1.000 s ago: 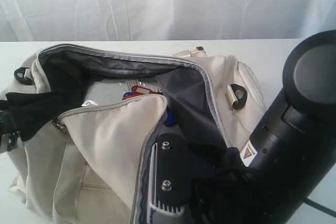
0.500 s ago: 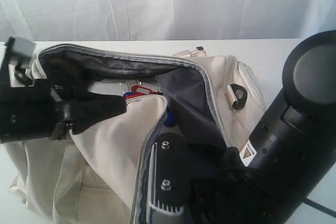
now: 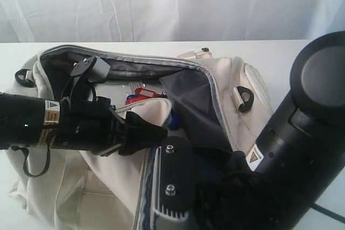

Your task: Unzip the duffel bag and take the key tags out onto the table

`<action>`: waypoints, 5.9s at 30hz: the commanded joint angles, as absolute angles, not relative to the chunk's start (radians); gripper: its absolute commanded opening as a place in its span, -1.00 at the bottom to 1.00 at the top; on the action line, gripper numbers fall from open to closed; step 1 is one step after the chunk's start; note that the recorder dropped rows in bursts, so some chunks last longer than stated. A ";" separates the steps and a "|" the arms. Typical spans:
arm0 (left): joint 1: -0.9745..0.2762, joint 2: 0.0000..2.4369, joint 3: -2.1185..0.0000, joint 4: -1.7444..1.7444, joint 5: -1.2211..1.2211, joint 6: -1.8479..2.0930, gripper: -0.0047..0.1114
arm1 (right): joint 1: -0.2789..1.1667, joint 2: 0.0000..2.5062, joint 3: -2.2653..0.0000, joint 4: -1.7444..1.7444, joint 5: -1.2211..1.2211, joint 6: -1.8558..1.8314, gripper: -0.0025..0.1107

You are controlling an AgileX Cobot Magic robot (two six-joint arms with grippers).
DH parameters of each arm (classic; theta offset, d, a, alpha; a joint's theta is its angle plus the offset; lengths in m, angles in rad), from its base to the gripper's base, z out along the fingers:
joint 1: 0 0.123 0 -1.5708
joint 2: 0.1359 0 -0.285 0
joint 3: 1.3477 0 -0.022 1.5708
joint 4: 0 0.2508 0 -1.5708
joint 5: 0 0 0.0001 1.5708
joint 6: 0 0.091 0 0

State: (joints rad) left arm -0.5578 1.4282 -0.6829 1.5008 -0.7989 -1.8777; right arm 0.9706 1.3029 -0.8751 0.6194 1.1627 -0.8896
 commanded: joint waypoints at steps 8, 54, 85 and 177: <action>-0.571 1.455 -0.690 1.490 -0.815 -1.755 -0.84 | 0.982 1.295 -0.868 0.652 1.200 -0.886 -0.96; -0.420 0.694 -0.056 1.677 -0.867 -2.113 -0.92 | 0.982 1.295 -0.868 0.585 1.121 -0.823 -0.82; -0.420 0.694 -0.119 1.625 -0.941 -2.064 0.19 | 0.982 1.352 -0.955 0.598 0.605 -0.692 -0.17; -0.420 0.268 -0.261 0.207 0.248 -0.108 -0.92 | 0.982 0.930 -0.955 0.747 0.272 -0.941 -0.39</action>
